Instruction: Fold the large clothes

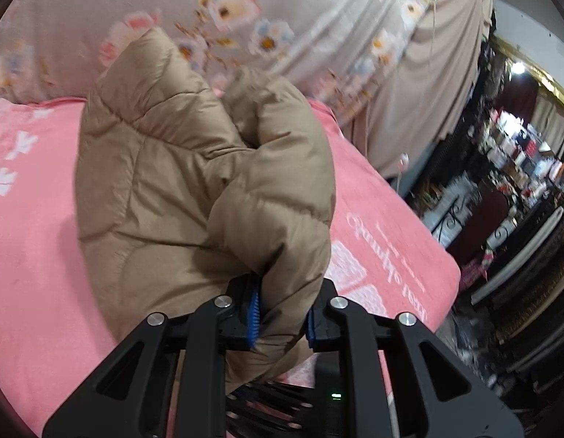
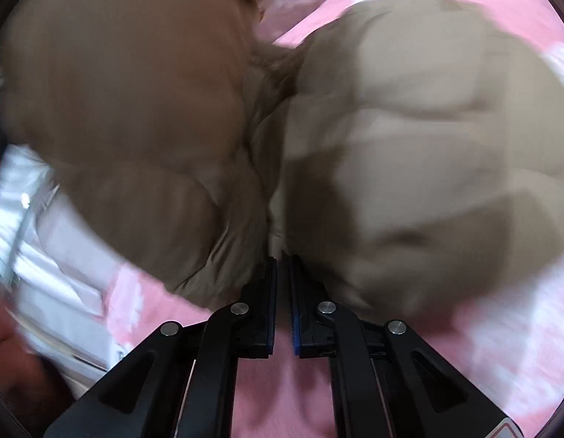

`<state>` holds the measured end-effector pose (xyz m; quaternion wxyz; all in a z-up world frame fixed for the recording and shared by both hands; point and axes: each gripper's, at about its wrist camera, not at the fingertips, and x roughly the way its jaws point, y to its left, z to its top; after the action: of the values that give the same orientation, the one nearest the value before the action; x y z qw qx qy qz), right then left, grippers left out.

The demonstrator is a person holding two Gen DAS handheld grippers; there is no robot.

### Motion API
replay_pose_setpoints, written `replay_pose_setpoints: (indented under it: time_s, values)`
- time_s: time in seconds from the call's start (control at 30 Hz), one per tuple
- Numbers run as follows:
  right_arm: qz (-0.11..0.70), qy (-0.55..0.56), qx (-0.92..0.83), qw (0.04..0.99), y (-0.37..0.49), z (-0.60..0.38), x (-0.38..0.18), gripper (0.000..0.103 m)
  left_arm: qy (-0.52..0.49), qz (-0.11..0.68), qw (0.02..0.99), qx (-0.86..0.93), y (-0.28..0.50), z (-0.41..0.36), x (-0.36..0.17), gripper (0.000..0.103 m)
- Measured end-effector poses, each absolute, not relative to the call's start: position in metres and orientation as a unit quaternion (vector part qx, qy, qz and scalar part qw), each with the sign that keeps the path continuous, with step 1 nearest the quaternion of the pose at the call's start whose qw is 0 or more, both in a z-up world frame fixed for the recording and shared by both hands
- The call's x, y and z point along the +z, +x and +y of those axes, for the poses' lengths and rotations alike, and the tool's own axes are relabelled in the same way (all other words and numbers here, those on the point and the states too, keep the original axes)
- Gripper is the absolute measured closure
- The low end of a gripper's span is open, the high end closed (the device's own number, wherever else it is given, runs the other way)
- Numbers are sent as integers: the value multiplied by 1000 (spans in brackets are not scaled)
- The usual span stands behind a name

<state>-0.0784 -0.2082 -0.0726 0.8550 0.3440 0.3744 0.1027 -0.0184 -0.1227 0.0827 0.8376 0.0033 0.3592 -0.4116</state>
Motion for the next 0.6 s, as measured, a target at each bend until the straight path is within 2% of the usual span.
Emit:
replay_pose_setpoints:
  time_s: [0.13,0.2,0.33,0.53,0.6]
  values:
    - [360,323,39,874,-121,-249,-56,97,40,394,818,-417,-15,-166,49,86]
    - [356,294,-7,887,-137,-263,-47,87,51,412,807,-421,-15,-184,28,86]
    - [351,252,-80,898,-159,-285,-36,87,74,425,800,-417,-21,-207,-1,86]
    - [316,261,-129,903,-171,-314,-5,87,70,438,797,-410,-17,-208,-12,84]
    - [298,260,-129,909,-167,-314,14,80,49,438,796,-415,-21,-201,1,82]
